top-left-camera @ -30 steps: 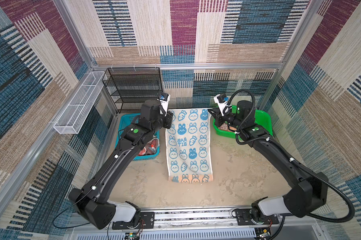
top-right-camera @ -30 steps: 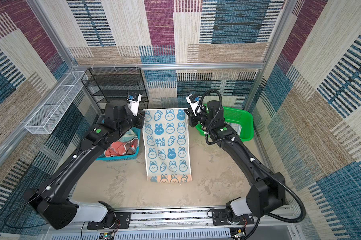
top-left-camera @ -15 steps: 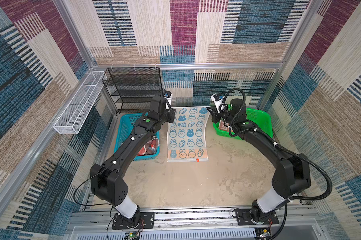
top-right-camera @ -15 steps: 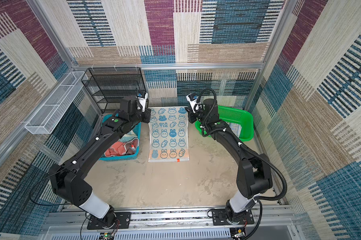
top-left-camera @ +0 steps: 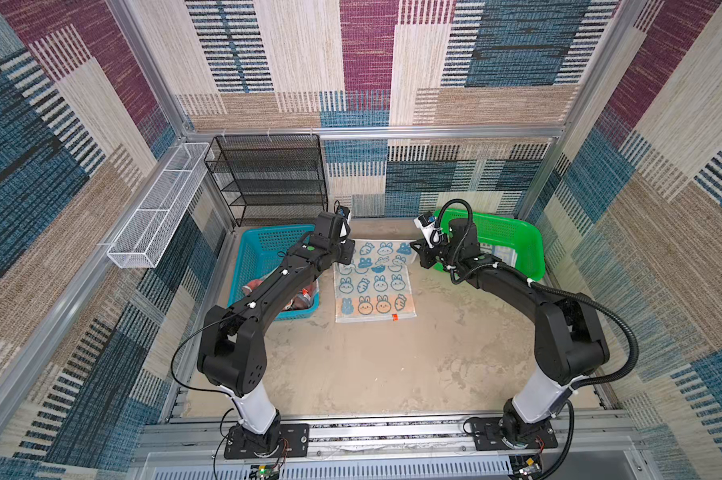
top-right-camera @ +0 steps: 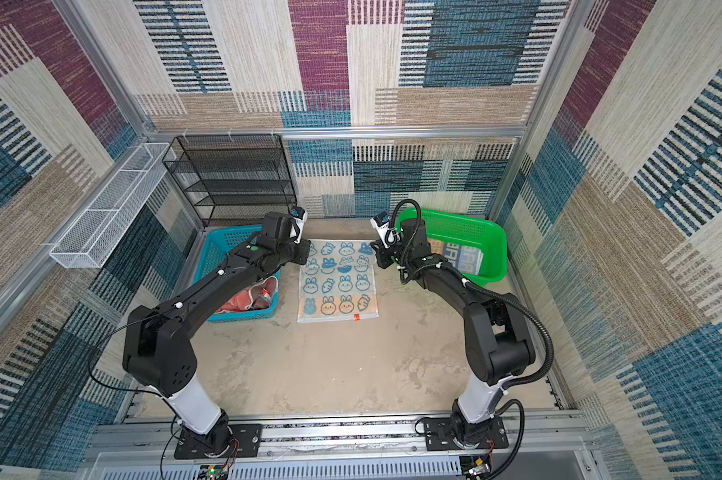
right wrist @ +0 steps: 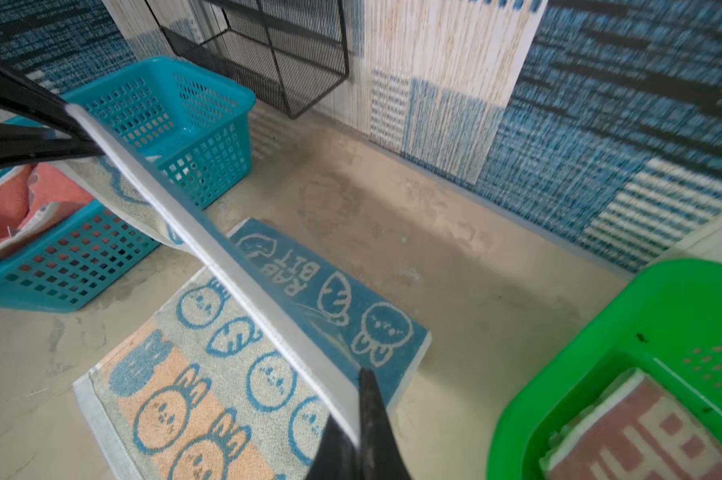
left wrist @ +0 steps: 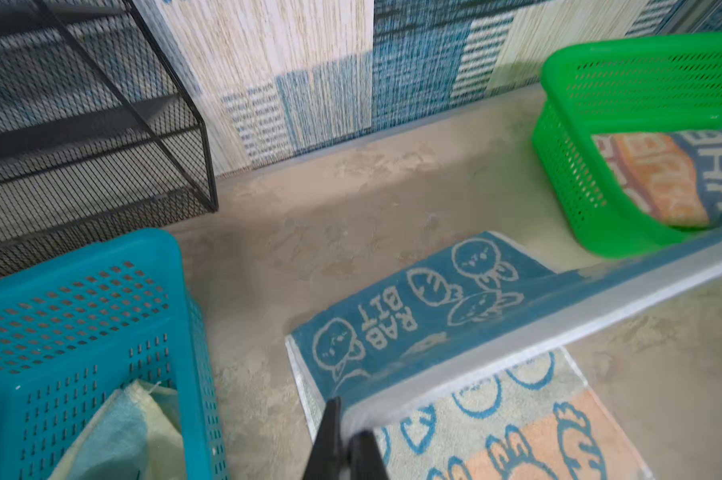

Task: Fold and stack the towels
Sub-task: 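Fold the held far edge toward the robot with both grippers and release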

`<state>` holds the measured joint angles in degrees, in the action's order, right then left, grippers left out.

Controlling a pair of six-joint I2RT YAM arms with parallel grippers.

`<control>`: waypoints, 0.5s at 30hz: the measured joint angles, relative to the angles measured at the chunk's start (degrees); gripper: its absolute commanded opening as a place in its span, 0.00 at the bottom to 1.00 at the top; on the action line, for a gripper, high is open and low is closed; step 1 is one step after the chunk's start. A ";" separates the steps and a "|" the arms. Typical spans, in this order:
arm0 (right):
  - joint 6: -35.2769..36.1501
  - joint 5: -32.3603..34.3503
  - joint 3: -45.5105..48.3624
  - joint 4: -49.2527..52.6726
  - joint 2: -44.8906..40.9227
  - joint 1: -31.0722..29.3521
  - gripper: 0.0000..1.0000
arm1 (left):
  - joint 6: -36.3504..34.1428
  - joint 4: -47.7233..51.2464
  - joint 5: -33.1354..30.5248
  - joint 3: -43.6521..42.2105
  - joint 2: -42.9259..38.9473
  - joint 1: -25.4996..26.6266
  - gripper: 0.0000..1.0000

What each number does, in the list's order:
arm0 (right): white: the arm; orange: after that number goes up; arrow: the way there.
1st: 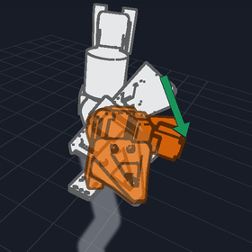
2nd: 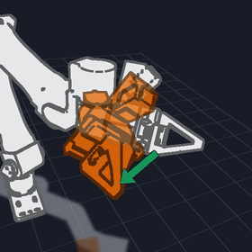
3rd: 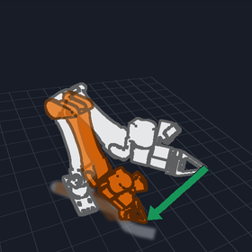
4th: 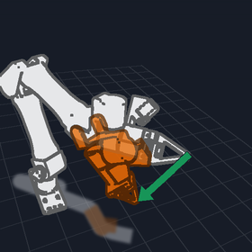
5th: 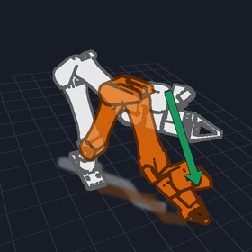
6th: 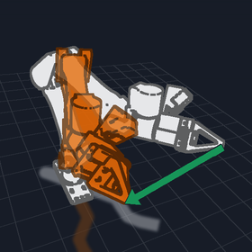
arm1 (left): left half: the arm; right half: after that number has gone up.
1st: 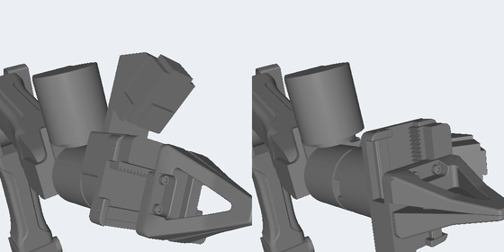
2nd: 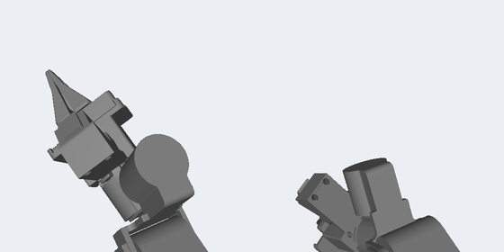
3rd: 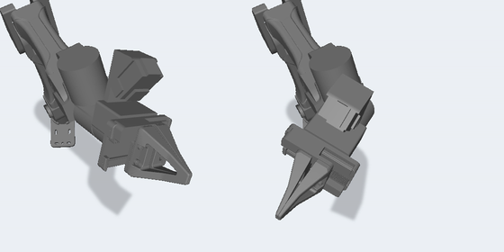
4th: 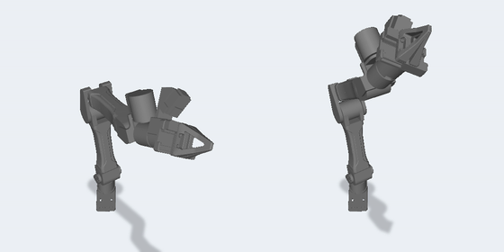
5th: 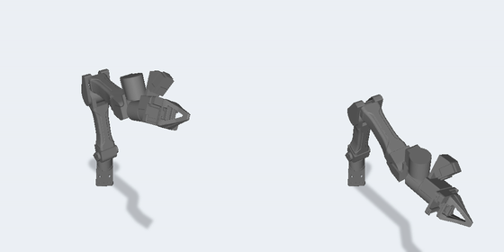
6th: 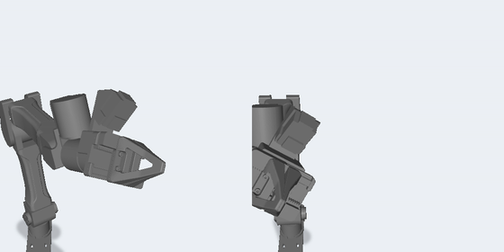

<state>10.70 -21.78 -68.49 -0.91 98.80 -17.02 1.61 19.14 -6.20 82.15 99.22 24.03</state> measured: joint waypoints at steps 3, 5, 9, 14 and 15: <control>-0.39 -1.29 1.95 -0.02 0.28 0.00 0.00 | 0.22 -1.01 0.22 -3.04 -0.28 0.00 0.00; -0.68 -2.29 3.50 -0.35 0.20 0.00 0.00 | 0.33 -1.90 0.46 -5.38 -1.29 0.02 0.00; -1.27 -4.20 7.08 -0.72 -0.90 -0.07 0.00 | 0.31 -3.50 2.05 -9.11 -4.66 0.09 0.00; -1.99 -6.43 10.80 -1.75 -2.97 -0.09 0.00 | 0.35 -4.81 4.50 -13.77 -8.50 0.15 0.00; -2.19 -6.86 11.67 -1.97 -3.23 -0.09 0.00 | 0.50 -5.05 5.07 -15.02 -9.05 0.15 0.00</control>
<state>8.51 -28.64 -56.82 -2.87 95.57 -17.10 2.11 14.09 -1.13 67.13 90.17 24.18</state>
